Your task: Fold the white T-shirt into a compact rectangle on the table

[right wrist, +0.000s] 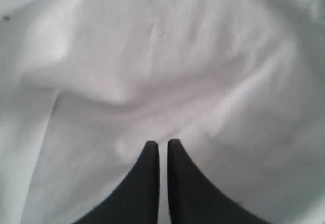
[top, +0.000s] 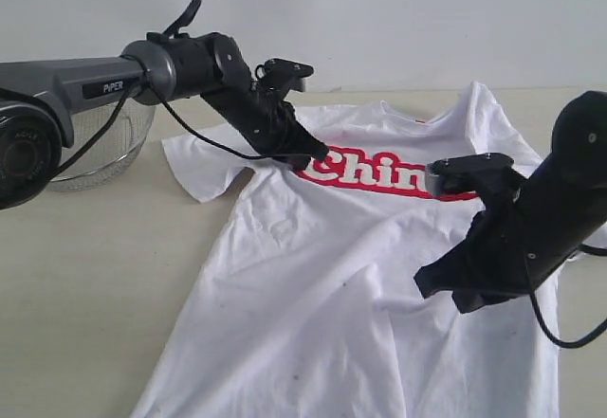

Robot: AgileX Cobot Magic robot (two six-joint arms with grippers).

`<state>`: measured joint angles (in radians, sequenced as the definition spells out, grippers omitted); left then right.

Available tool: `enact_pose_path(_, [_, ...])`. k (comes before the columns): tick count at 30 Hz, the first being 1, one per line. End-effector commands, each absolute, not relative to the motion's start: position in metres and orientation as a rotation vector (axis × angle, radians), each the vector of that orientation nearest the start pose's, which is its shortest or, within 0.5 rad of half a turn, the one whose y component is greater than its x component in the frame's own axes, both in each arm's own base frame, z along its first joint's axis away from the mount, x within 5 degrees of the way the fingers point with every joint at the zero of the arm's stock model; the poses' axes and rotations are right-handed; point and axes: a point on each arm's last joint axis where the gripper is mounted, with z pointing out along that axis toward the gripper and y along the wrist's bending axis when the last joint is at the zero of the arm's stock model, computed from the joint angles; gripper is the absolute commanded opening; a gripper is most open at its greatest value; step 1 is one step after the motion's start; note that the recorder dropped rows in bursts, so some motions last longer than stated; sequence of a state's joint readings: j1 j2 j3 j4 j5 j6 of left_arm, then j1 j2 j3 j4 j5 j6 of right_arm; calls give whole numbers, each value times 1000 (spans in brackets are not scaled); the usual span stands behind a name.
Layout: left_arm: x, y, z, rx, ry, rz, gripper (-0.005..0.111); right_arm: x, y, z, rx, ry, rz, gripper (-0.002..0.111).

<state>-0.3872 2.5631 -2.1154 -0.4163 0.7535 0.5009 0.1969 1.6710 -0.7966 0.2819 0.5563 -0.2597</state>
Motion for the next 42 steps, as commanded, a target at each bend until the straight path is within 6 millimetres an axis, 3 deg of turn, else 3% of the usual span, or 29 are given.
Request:
enact_pose_path(1, [506, -187, 80, 771, 2577, -320, 5, 266, 74, 149, -361, 2916, 256, 0])
enact_pose_path(6, [512, -166, 79, 716, 2604, -304, 5, 262, 74, 149, -368, 2963, 269, 0])
enact_pose_path(10, [511, -167, 83, 714, 2612, -343, 5, 262, 74, 148, -365, 2970, 267, 0])
enact_pose_path(12, [508, -175, 94, 746, 2576, -425, 5, 262, 73, 148, -368, 2963, 261, 0])
enact_pose_path(18, [500, -190, 168, 847, 2416, -444, 5, 259, 73, 149, -465, 2975, 257, 0])
enact_pose_path(23, [474, -182, 226, 939, 2471, -393, 5, 246, 87, 161, -560, 2836, 242, 0])
enact_pose_path(27, [447, -180, 254, 936, 2497, -506, 5, 224, 91, 172, -487, 2717, 253, 0])
enact_pose_path(31, [413, -181, 266, 921, 2493, -657, 5, 198, 83, 173, -375, 2667, 272, 0])
enact_pose_path(35, [368, -183, 253, 878, 2502, -621, 5, 177, 75, 169, -294, 2682, 288, 0])
enact_pose_path(42, [287, -192, 180, 735, 2668, -562, 5, 168, 73, 164, -235, 2757, 301, 0])
